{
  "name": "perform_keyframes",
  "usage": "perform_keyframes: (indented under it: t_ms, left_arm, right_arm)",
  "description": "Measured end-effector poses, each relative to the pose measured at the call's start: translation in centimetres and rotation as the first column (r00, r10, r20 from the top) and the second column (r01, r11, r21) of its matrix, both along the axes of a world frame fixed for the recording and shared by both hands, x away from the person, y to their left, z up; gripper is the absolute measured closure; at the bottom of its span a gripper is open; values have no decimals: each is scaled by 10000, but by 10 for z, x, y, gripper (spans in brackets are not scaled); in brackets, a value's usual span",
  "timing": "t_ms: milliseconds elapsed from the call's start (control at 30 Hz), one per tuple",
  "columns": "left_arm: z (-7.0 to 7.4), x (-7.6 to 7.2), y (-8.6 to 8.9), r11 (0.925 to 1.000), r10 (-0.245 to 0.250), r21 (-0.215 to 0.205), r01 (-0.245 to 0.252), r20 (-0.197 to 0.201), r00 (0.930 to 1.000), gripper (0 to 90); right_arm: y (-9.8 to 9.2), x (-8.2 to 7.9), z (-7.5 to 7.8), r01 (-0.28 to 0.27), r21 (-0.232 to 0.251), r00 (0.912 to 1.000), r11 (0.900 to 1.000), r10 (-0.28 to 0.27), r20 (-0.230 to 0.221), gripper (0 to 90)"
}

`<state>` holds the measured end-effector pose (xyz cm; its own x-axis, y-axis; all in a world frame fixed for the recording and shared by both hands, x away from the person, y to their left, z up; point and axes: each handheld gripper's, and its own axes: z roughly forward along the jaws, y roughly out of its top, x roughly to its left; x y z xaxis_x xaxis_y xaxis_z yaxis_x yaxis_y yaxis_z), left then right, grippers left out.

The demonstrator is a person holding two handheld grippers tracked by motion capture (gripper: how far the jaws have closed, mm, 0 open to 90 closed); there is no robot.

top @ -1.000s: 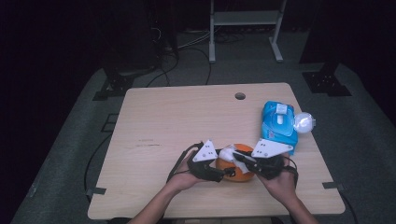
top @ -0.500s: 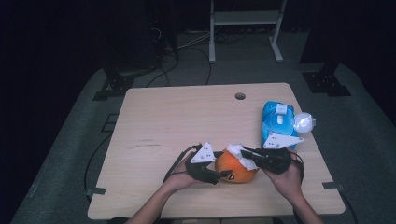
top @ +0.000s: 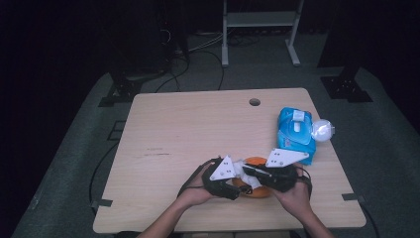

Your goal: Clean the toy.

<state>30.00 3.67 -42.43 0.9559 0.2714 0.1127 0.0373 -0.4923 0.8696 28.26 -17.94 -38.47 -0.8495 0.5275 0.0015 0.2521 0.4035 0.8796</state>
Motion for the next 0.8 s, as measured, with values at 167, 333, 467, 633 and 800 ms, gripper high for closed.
perform_keyframes:
  t_ms: [167,333,467,633,800]
  left_arm:
    - [-7,8,10,9999,108,0,-108,-354,9993,341]
    - [-9,14,15,9999,-97,-72,90,-893,9960,209]
    - [-3,14,8,9989,67,-451,-118,-1130,9936,116]
    - [-8,15,14,9999,104,-59,-109,-818,9966,240]
    - [-12,22,24,9996,272,49,-268,-1251,9918,262]
  right_arm:
    - [-22,11,-1,762,66,9970,9971,-761,-146,846]
    - [-41,16,-6,1242,66,9912,9922,-1238,-463,845]
    - [-22,10,-5,692,22,9971,9976,-691,-311,845]
    - [-16,8,-4,454,-147,9985,9989,-458,-291,844]
    - [-39,15,-10,1078,-61,9921,9942,-1080,-646,845]
